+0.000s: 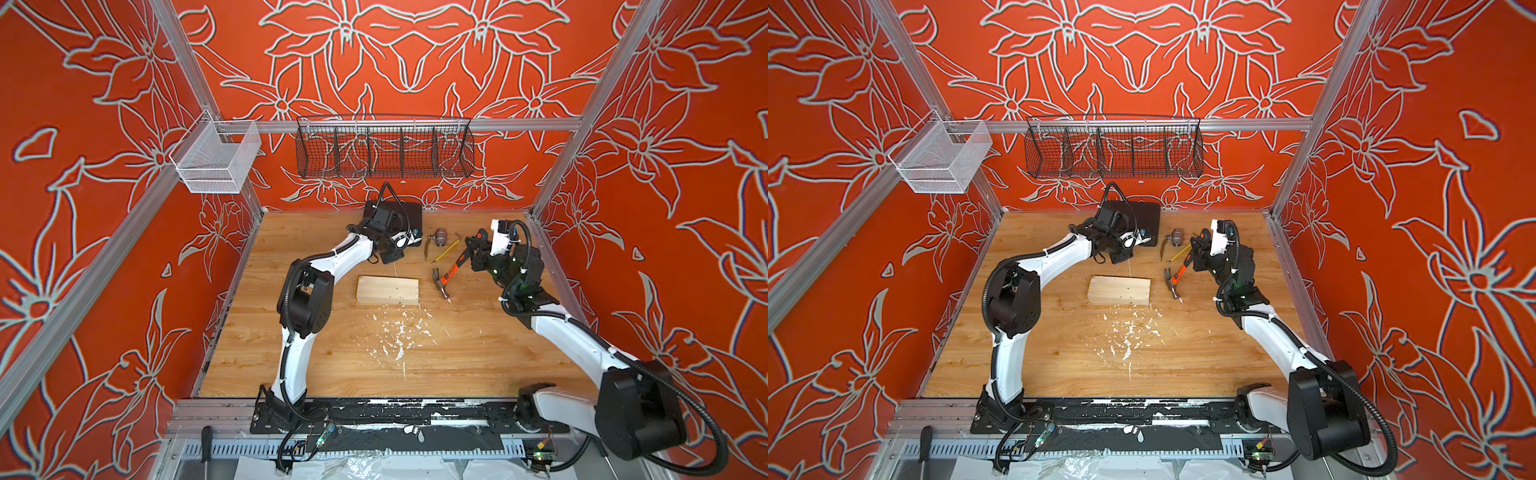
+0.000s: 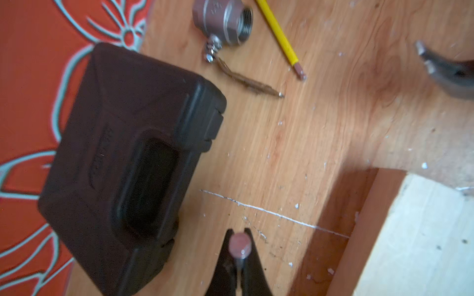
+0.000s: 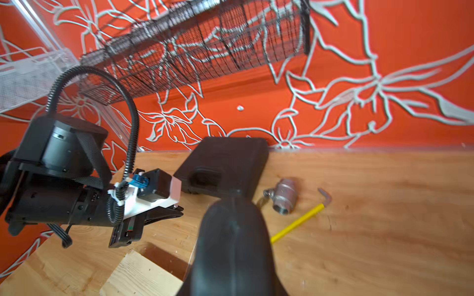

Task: Use a claw hammer to pull out a nail
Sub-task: Place the nail at the center of the board.

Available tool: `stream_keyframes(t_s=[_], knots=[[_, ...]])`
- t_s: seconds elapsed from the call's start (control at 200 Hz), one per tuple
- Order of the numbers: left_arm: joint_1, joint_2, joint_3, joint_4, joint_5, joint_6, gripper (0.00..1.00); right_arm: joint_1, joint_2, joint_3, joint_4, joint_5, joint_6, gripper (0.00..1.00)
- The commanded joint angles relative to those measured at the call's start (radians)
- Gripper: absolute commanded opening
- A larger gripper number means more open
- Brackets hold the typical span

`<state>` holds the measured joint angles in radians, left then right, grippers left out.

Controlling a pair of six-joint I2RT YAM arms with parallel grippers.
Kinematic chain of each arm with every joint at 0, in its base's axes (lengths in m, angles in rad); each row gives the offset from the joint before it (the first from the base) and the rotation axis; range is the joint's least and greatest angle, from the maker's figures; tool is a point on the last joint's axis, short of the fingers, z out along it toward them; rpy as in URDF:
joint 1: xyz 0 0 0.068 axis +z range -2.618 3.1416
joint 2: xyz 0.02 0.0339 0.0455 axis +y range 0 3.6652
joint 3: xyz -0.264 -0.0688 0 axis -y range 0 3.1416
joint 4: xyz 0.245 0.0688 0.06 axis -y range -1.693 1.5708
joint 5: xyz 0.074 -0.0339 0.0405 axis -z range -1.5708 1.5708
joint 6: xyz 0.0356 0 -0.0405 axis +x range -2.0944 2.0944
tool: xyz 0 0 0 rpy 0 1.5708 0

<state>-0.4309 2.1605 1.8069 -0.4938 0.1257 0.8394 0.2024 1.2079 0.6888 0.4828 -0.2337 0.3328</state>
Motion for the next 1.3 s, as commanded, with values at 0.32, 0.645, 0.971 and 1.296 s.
stream_keyframes(t_s=[0.32, 0.645, 0.971, 1.296], knots=[[0.049, 0.074, 0.068, -0.140, -0.114, -0.162, 0.02, -0.021, -0.053, -0.155, 0.278, 0.180, 0.272, 0.00], [0.154, -0.028, -0.029, -0.251, -0.154, -0.478, 0.04, -0.036, -0.017, -0.260, 0.403, 0.222, 0.380, 0.00], [0.232, -0.162, -0.176, -0.384, -0.171, -0.752, 0.06, -0.061, -0.018, -0.344, 0.342, 0.293, 0.437, 0.00], [0.244, -0.211, -0.301, -0.428, -0.116, -0.884, 0.06, -0.097, 0.003, -0.379, 0.189, 0.274, 0.465, 0.00]])
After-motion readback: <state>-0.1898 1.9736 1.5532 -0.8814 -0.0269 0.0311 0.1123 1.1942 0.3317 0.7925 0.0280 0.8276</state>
